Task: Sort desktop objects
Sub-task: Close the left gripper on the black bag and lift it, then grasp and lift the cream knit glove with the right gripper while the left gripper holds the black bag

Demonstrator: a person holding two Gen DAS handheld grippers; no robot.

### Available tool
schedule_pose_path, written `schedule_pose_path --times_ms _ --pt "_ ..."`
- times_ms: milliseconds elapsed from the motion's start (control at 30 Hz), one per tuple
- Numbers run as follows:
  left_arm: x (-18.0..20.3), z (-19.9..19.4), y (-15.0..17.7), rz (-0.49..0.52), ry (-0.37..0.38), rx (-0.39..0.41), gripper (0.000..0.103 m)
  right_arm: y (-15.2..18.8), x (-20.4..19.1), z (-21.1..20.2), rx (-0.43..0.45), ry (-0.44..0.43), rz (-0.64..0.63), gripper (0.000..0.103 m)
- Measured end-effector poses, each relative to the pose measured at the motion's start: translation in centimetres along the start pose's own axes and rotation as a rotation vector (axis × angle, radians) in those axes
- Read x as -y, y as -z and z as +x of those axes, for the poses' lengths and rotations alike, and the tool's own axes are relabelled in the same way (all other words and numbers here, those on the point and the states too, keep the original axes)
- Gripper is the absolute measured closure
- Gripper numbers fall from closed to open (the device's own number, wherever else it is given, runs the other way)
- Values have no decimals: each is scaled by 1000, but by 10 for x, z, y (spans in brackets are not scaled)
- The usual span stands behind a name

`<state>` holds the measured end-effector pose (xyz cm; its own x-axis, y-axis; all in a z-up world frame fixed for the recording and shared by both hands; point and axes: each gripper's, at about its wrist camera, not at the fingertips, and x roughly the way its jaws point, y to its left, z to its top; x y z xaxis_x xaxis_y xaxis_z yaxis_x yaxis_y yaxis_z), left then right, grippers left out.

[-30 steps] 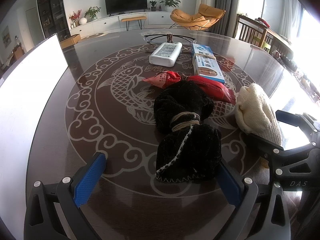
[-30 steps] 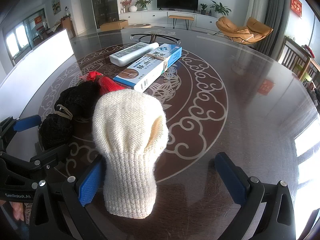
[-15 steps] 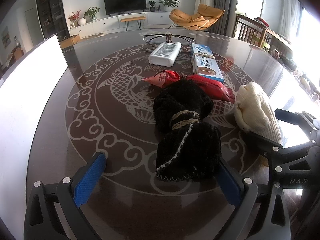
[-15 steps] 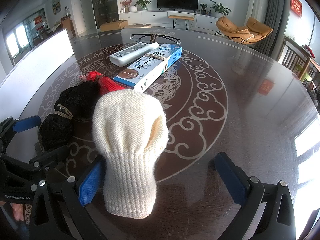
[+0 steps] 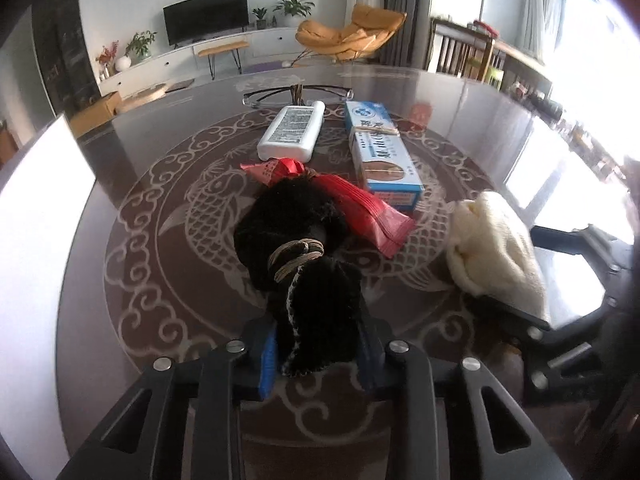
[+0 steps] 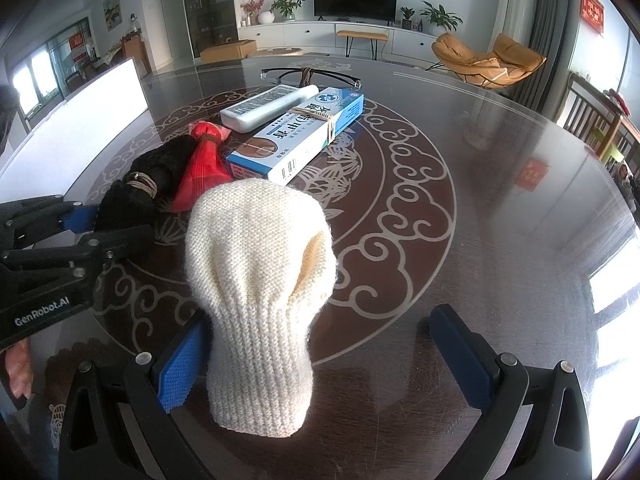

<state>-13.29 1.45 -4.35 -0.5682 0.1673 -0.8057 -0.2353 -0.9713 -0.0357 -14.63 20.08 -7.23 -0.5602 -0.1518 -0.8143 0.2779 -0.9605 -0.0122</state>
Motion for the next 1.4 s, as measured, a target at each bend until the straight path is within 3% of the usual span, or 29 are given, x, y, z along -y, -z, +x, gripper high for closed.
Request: schedule_pose_path --times_ms 233,500,600,667,700,733,1133,1400 --pt "-6 -51 72 -28 43 35 71 0 1 1 0 0 0 0" --pt "-17 -65 94 -57 74 52 71 0 1 1 -1 1 -1 0" --pt "-18 -68 98 -58 80 60 71 -5 -4 0 -64 -2 22 2" --pt "-16 -69 99 -47 75 70 71 -4 -15 -11 -29 -87 -6 32" --pt "-14 -70 101 -37 68 72 71 -4 -22 -13 -29 -99 -26 53" --pt "-12 -70 101 -24 59 72 72 -3 -27 -14 -34 -92 -36 63" --pt "-8 -73 105 -3 19 70 71 42 -49 -51 6 -161 -42 65" --pt "-10 -84 106 -19 57 88 71 59 -40 -75 53 -178 8 65"
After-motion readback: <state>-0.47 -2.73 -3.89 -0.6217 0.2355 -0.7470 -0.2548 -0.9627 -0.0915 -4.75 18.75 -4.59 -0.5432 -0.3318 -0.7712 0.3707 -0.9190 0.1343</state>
